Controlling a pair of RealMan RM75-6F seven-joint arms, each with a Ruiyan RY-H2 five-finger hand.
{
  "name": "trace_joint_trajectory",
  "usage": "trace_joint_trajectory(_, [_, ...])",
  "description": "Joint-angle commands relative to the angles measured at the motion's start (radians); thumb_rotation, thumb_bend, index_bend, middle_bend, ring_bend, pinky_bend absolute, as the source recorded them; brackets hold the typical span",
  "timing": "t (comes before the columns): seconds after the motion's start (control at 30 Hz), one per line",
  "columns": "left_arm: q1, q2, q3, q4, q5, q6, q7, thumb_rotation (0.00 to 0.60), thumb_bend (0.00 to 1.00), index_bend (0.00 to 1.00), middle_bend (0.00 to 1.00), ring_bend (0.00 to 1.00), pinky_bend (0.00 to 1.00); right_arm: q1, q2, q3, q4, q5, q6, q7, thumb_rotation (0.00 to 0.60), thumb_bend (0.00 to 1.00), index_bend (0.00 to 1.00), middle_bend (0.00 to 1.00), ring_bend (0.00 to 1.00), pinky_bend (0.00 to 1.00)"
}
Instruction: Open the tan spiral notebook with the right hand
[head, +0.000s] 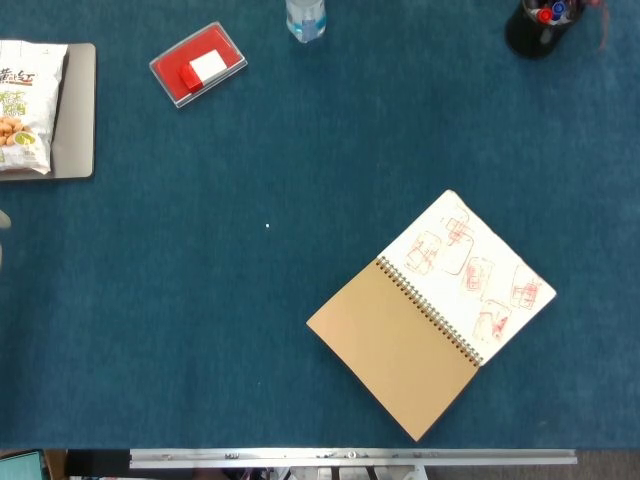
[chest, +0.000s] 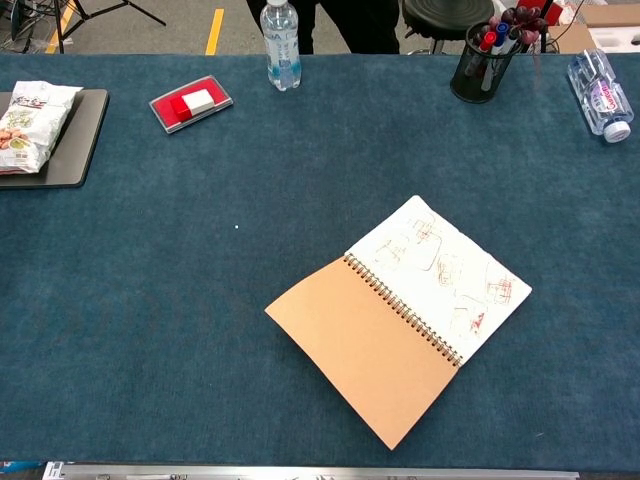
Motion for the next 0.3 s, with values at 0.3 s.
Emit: trace_joint_trajectory(0.3, [0.001,-0.005,-0.003,0.019,-0.017,0.0,-0.008,0.6,0.43,0.44,0.35,0.26,0.45,-0.01,0.027,0.044,0.009,0.017,-0.044,0.075,0.6,0.0,0.01,0.14,0.0,0.11])
